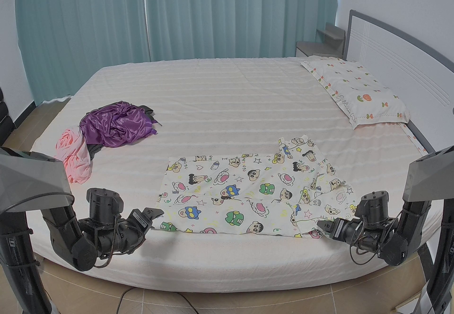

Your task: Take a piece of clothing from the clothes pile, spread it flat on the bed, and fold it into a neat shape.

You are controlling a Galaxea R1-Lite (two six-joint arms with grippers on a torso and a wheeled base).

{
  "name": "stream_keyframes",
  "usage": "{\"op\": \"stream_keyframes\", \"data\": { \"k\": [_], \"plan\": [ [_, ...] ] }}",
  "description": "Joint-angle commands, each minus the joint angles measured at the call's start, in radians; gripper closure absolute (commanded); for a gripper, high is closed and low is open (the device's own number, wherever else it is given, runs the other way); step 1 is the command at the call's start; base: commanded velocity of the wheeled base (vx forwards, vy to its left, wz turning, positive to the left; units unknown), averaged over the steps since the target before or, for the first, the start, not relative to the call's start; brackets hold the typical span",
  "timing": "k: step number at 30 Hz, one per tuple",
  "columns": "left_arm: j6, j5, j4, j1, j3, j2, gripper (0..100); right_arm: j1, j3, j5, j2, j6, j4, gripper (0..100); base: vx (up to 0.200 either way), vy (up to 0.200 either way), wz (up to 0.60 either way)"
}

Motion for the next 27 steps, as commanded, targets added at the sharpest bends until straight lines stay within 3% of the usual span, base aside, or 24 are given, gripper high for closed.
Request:
{"op": "stream_keyframes", "data": {
  "k": [1, 11, 23, 27],
  "plan": [
    [-0.001, 0.0, 0.0, -0.001, 0.004, 0.007, 0, -0.008, -0.014, 0.009, 0.024, 0.0, -0.001, 100, 0.0, 0.0, 0.0],
    [-0.001, 0.0, 0.0, 0.0, 0.004, 0.005, 0, -0.014, 0.011, 0.003, -0.005, -0.018, 0.012, 100, 0.0, 0.0, 0.0],
    [-0.001, 0.0, -0.001, 0.0, 0.004, 0.007, 0, -0.066, 0.052, 0.0, -0.079, -0.167, 0.096, 100, 0.0, 0.0, 0.0],
    [-0.001, 0.0, -0.001, 0.0, 0.004, 0.007, 0, -0.074, 0.043, 0.0, -0.102, -0.173, 0.136, 100, 0.0, 0.0, 0.0]
  ]
}}
